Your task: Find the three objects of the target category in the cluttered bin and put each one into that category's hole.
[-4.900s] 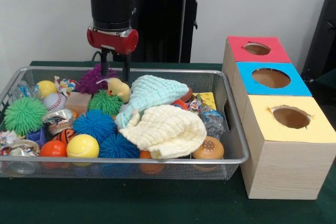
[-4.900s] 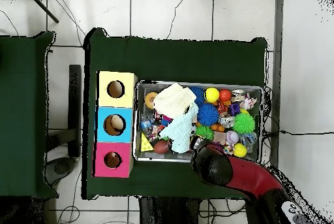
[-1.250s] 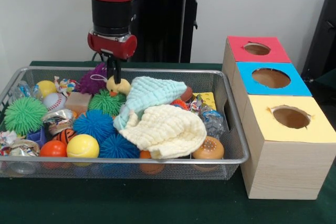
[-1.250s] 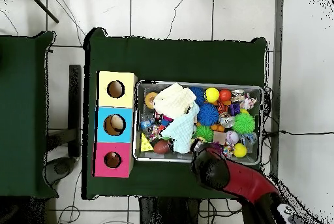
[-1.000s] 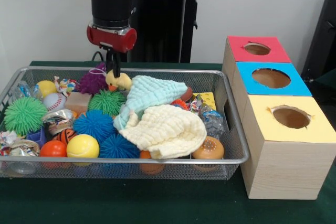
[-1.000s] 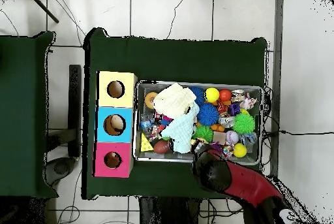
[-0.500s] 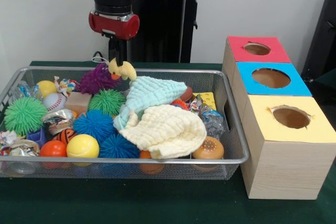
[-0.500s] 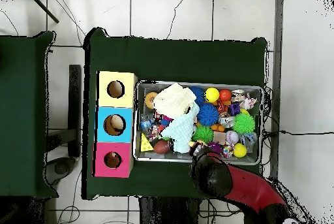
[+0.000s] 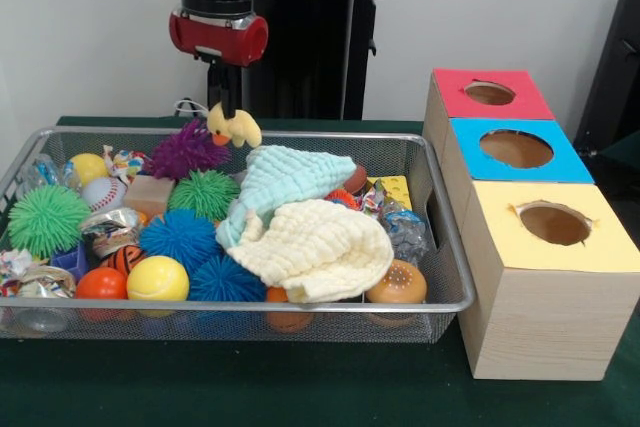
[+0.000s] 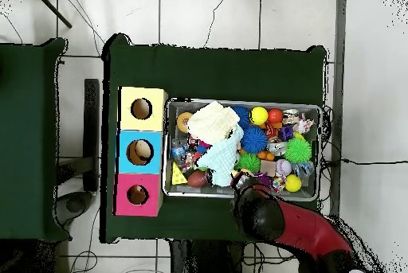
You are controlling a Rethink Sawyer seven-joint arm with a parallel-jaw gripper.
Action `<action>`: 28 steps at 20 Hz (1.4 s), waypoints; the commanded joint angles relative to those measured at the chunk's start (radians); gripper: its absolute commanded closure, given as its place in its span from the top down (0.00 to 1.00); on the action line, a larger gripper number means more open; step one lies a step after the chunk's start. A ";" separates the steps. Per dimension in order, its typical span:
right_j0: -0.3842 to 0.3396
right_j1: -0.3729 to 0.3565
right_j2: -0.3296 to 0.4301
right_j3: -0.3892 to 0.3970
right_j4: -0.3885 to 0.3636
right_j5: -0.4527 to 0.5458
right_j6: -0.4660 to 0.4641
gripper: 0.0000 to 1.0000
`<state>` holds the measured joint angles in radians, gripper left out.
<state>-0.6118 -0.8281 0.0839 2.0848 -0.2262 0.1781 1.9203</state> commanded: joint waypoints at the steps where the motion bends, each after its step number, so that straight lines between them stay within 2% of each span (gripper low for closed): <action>1: 0.004 -0.027 0.088 0.053 0.005 0.108 0.045 0.00; 7: 0.050 -0.102 0.075 0.086 0.035 0.157 0.069 0.00; 15: 0.096 -0.157 0.057 0.111 0.075 0.205 0.097 0.00; 28: 0.138 -0.154 0.039 0.102 0.112 0.219 0.115 0.00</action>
<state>-0.4838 -0.9824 0.0846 2.1578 -0.1681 0.2967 1.9203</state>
